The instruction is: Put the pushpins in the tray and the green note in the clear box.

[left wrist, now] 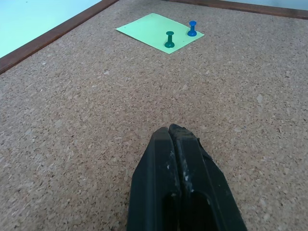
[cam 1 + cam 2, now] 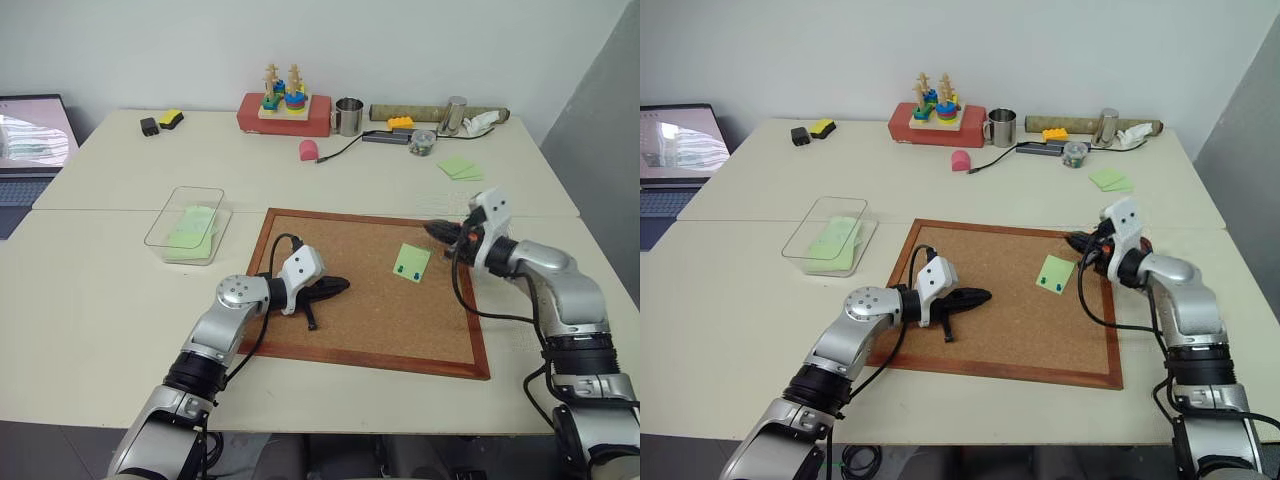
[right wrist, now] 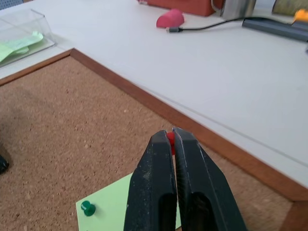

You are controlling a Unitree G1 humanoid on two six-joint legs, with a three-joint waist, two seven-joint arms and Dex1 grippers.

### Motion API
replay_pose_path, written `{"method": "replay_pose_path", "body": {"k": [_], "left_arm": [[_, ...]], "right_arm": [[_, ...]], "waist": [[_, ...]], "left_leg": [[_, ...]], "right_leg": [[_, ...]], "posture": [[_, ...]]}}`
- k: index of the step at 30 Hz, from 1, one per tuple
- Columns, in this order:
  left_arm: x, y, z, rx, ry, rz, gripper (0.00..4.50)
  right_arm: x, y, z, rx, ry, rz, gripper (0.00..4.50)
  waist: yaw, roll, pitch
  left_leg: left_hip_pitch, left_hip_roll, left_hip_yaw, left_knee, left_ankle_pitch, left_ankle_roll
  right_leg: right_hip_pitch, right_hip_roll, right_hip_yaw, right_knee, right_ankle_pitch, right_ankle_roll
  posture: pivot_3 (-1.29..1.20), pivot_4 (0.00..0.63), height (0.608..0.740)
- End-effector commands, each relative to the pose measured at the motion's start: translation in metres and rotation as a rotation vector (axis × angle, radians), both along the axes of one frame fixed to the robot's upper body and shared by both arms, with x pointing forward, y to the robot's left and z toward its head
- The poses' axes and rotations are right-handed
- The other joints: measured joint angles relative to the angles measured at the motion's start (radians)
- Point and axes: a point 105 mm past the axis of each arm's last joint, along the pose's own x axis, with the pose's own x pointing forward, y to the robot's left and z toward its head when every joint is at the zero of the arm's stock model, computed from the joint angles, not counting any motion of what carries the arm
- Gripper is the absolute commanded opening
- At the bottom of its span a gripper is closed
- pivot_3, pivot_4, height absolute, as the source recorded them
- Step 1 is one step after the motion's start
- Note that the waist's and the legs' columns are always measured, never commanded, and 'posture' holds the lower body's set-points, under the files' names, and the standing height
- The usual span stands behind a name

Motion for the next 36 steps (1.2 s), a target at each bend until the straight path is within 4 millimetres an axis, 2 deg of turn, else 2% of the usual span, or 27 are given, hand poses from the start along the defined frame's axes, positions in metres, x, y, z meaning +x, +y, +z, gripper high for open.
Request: {"method": "replay_pose_path", "body": {"k": [1,7,10,15,24,28,34,36], "left_arm": [[-0.006,0.005,-0.024,0.059,0.073,0.023,0.0],[-0.006,0.003,-0.024,0.056,0.068,0.02,0.0],[-0.006,0.002,-0.024,0.056,0.066,0.015,0.0],[-0.005,0.0,-0.024,0.056,0.063,0.01,0.0],[-0.005,0.001,-0.024,0.057,0.06,0.018,0.0],[-0.005,0.003,-0.024,0.058,0.059,0.023,0.0],[-0.004,0.004,-0.024,0.058,0.058,0.033,0.0],[-0.003,0.005,-0.024,0.057,0.058,0.035,0.0]], "right_arm": [[-0.004,-0.017,0.021,-0.021,-0.069,-0.047,0.04],[0.001,-0.07,0.001,-0.349,-0.066,-0.273,0.04],[0.002,-0.084,-0.007,-0.415,-0.05,-0.328,0.04],[0.001,-0.092,-0.017,-0.446,-0.016,-0.35,0.04],[0.005,-0.099,-0.026,-0.456,0.008,-0.375,1.75],[0.006,-0.098,-0.019,-0.431,-0.016,-0.382,2.43],[0.007,-0.099,-0.014,-0.423,-0.033,-0.39,3.74],[0.007,-0.099,-0.013,-0.42,-0.034,-0.387,3.9]], "waist": [[0.0,0.0,0.0],[0.0,0.0,0.0],[0.0,0.001,-0.001],[0.0,0.002,-0.001],[0.0,0.002,-0.001],[0.0,0.002,-0.001],[0.0,0.002,-0.001],[0.0,0.002,-0.001]], "left_leg": [[0.0,0.0,0.0,0.0,0.0,0.0],[0.0,0.0,0.0,0.0,0.0,0.0],[0.0,0.0,0.001,0.0,0.0,0.0],[0.0,0.0,0.001,0.0,0.0,0.0],[0.001,0.0,0.001,0.0,0.0,0.0],[0.001,0.0,0.001,0.0,0.0,0.0],[0.001,0.0,0.001,0.0,0.0,0.0],[0.001,0.0,0.001,0.0,0.0,0.0]], "right_leg": [[0.0,0.0,0.0,0.0,0.0,0.0],[0.0,0.0,0.0,0.0,0.0,0.0],[0.0,0.0,0.001,0.0,0.0,0.0],[0.0,0.0,0.001,0.0,0.0,0.0],[0.001,0.0,0.001,0.0,0.0,0.0],[0.001,0.0,0.001,0.0,0.0,0.0],[0.001,0.0,0.001,0.0,0.0,0.0],[0.001,0.0,0.001,0.0,0.0,0.0]], "posture": [[0.0,0.15,0.74],[0.0,0.15,0.74],[0.0,0.15,0.74],[0.0,0.15,0.74],[0.0,0.15,0.74],[0.0,0.15,0.74],[0.0,0.15,0.74],[0.0,0.15,0.74]]}}
